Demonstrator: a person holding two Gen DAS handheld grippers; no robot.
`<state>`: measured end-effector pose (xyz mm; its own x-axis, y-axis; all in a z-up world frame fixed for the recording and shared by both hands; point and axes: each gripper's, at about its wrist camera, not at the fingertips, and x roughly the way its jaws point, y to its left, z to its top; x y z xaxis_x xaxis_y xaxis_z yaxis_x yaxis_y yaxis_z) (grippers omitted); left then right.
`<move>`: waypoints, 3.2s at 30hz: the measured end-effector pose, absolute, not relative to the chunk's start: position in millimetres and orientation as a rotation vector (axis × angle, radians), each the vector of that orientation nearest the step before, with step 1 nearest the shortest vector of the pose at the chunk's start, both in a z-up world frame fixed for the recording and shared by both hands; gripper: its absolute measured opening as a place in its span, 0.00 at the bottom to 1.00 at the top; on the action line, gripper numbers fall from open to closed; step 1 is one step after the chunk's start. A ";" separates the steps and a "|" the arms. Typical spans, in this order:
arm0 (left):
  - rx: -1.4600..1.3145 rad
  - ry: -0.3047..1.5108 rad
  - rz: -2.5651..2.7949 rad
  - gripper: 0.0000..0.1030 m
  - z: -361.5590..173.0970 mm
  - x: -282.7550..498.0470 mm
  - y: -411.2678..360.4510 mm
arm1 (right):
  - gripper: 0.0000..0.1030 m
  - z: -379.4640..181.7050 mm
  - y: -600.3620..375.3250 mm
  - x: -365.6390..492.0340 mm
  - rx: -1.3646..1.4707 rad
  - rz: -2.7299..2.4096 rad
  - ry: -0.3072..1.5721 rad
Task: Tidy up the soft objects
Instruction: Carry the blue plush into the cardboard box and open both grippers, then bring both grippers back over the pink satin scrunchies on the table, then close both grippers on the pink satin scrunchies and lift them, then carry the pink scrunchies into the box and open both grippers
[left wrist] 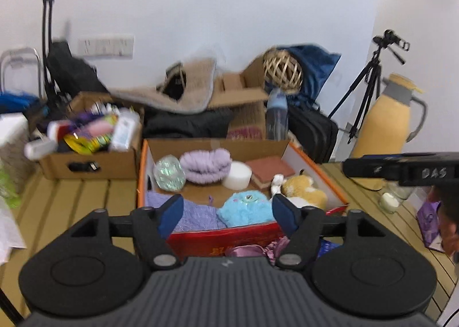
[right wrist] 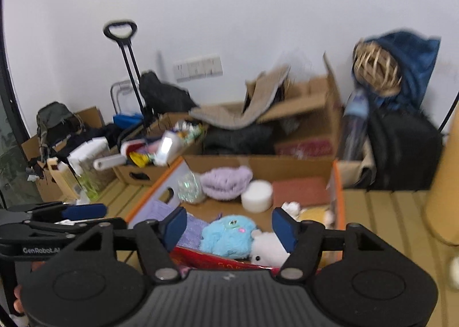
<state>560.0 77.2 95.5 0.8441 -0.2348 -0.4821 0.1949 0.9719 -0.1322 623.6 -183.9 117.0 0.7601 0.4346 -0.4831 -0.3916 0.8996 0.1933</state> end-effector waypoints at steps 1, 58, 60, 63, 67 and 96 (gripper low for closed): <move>-0.074 0.497 -0.226 0.78 102.6 546.9 76.7 | 0.71 126.6 -188.9 609.5 0.076 0.446 0.521; -0.022 0.528 -0.170 0.62 -2.3 523.2 39.7 | 0.55 -9.1 -169.9 567.9 0.033 0.378 0.515; -0.014 0.570 -0.199 0.54 -12.9 554.6 34.0 | 0.49 -15.2 -158.8 595.6 0.018 0.389 0.528; -0.037 0.634 -0.211 0.31 -31.6 587.8 30.6 | 0.31 -32.9 -145.8 630.9 0.024 0.396 0.577; -0.089 0.640 -0.273 0.19 -42.5 596.2 37.8 | 0.22 -44.5 -141.4 639.5 0.032 0.420 0.584; -0.032 0.260 -0.325 0.15 98.0 325.2 9.0 | 0.09 98.6 -184.5 372.0 0.051 0.511 0.222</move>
<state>325.2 9.0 98.0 0.9147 -0.3200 -0.2470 0.3117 0.9474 -0.0731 372.0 -184.5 98.6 0.8488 0.4904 -0.1976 -0.4793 0.8715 0.1037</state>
